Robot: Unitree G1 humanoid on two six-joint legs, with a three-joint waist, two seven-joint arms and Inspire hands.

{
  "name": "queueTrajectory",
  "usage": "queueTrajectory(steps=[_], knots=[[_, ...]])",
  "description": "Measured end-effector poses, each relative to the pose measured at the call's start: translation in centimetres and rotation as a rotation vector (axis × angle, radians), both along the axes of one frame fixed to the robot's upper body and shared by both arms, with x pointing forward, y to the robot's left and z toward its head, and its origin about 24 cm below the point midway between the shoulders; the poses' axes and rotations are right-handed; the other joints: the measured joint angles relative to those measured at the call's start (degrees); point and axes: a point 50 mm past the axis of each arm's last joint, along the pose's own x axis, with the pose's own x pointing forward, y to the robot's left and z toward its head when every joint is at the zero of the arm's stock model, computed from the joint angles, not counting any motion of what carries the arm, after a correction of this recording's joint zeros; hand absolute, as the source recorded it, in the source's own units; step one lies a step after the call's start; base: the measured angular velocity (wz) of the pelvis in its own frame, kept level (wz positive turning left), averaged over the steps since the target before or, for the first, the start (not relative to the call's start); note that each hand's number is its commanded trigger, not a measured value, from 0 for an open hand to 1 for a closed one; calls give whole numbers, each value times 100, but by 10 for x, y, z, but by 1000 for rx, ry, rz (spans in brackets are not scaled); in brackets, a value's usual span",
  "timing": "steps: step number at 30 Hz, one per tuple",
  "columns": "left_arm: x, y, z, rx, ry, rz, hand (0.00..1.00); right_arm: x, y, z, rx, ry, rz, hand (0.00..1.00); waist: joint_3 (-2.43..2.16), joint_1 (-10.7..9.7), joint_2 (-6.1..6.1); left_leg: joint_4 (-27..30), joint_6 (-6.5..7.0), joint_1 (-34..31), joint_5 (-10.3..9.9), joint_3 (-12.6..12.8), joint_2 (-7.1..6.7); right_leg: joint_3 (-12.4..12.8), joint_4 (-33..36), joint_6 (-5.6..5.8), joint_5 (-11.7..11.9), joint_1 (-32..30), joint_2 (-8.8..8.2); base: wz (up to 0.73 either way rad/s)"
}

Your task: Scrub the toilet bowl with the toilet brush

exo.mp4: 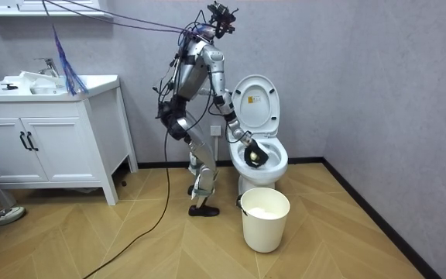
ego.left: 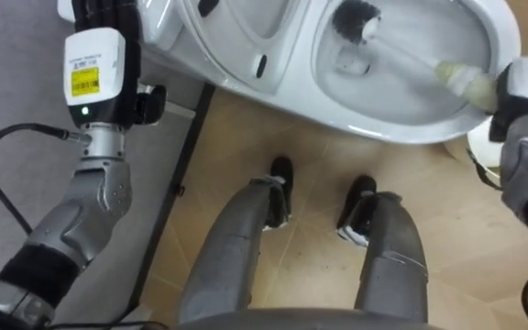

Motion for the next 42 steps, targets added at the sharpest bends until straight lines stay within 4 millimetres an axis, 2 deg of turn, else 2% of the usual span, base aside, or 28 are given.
queueTrajectory(steps=[1,4,6,12,15,17,20,22,24,26,27,28,30,32,33,34,37,42], knots=[[-3,-4,-5,-19,25,-1,0,-4,-1,-4,-2,25,-13,100,-10,34,84,-74,1,94,-1,7,13,-7,-113,16,35,111,24,-13],[-9,-6,-14,-35,64,10,0,-9,4,-10,-8,67,-6,100,-5,78,138,-212,3,332,-10,108,36,0,-213,17,43,288,28,-13],[-11,-4,-18,-32,88,16,0,-11,10,-15,9,90,-13,100,-2,69,188,-294,-24,493,-22,78,75,-11,-360,-3,60,480,100,-6],[-20,0,-30,-50,160,49,0,-11,18,-20,20,149,-1,100,18,38,160,-600,-113,927,3,104,150,-11,-694,-36,83,890,196,-3],[-26,3,-38,-49,193,61,0,-15,22,-26,37,196,-1,100,52,-6,67,-759,-140,1268,23,118,153,-7,-871,-35,75,1227,232,0],[-30,4,-41,-51,210,67,0,-23,26,-35,49,231,4,100,48,-10,-113,-847,-148,1499,29,123,142,1,-953,-26,37,1450,238,0],[-32,6,-45,-50,230,72,0,-35,28,-44,61,269,10,100,50,-42,-285,-941,-149,1770,30,124,124,-34,-1029,-7,-27,1741,236,12],[-35,6,-51,-52,267,70,0,-49,30,-54,91,316,15,100,45,-32,-409,-1018,-150,2112,29,123,150,-89,-1260,0,-25,2167,279,5],[-39,7,-55,-73,299,74,0,-61,29,-61,111,343,16,100,24,-76,-458,-1105,-150,2381,29,68,147,-179,-1441,12,-19,2516,298,15],[-48,10,-64,-82,357,84,0,-81,27,-70,157,370,6,100,-51,-151,-540,-1331,-151,2788,30,65,131,-264,-1685,44,-19,2959,316,16],[-52,11,-66,-87,369,92,0,-87,28,-72,170,374,5,100,-70,-171,-553,-1375,-151,2886,30,67,130,-273,-1754,54,-18,3071,328,6],[-59,13,-71,-101,397,113,0,-99,30,-77,194,383,3,100,-121,-197,-584,-1478,-151,3082,30,71,131,-279,-1909,79,1,3293,361,0],[-73,16,-78,-135,435,159,0,-116,31,-82,226,403,-14,100,-153,-194,-660,-1645,-151,3411,29,74,125,-276,-2119,94,28,3621,389,-10],[-94,24,-87,-166,491,226,0,-136,36,-89,264,421,-43,100,-194,-233,-740,-1872,-152,3831,29,73,105,-271,-2350,113,37,4022,416,-8],[-98,25,-88,-168,501,235,0,-141,37,-90,272,428,-49,100,-203,-248,-734,-1904,-154,3935,28,72,101,-262,-2408,120,42,4136,425,0],[-106,27,-91,-171,525,251,0,-147,38,-91,285,449,-54,100,-200,-282,-786,-1981,-154,4112,28,63,92,-265,-2517,132,47,4329,435,0],[-128,36,-98,-192,579,324,0,-155,42,-91,331,441,-79,100,-208,-337,-834,-2197,-155,4502,27,73,80,-159,-2711,156,34,4641,481,-9],[-150,41,-107,-266,616,451,0,-169,45,-96,401,427,-174,100,-222,-429,-895,-2435,-198,5002,0,64,80,-157,-2928,169,41,5147,527,-4]])
